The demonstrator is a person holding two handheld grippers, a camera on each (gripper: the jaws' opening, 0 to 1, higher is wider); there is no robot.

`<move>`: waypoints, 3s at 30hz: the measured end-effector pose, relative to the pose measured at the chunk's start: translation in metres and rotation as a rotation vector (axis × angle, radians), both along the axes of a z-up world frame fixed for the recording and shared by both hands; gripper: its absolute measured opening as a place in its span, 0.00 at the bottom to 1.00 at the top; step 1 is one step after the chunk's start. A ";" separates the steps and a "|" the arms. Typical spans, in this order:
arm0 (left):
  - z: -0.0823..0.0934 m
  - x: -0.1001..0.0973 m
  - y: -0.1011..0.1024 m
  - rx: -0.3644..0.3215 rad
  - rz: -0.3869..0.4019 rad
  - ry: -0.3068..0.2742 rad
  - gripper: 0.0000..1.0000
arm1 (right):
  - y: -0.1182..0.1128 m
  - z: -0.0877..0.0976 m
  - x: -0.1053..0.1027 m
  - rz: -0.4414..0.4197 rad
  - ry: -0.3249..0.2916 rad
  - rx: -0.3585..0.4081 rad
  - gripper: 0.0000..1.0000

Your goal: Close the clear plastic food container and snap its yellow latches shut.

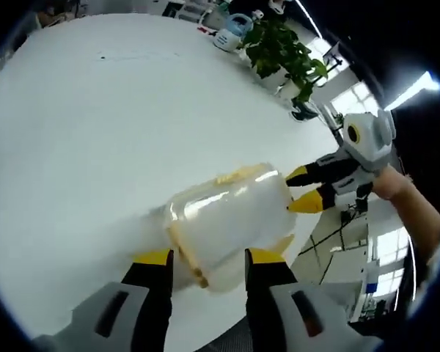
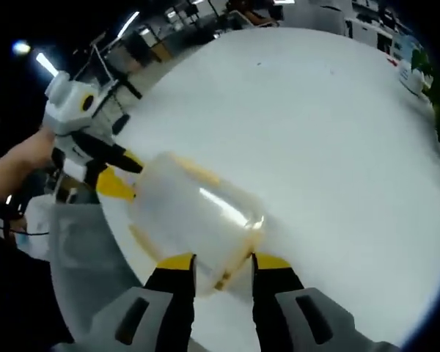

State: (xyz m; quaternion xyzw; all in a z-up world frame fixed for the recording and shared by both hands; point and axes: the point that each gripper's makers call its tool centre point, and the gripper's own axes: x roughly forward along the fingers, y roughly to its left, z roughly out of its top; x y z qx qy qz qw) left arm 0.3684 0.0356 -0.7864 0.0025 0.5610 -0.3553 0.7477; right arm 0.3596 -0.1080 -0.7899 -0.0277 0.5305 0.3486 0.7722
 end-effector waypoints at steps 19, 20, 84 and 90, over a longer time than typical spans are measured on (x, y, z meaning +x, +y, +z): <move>0.014 0.005 -0.015 0.117 -0.320 -0.217 0.38 | 0.025 0.024 0.029 0.134 -0.101 0.000 0.25; 0.016 0.005 -0.018 0.113 -0.341 -0.231 0.38 | 0.027 0.024 0.028 0.145 -0.103 -0.002 0.24; 0.004 -0.046 -0.063 0.102 -0.768 -0.414 0.24 | 0.075 0.000 0.046 0.430 -0.192 -0.079 0.33; 0.003 -0.045 -0.063 0.106 -0.771 -0.420 0.23 | 0.076 0.003 0.044 0.474 -0.194 -0.085 0.30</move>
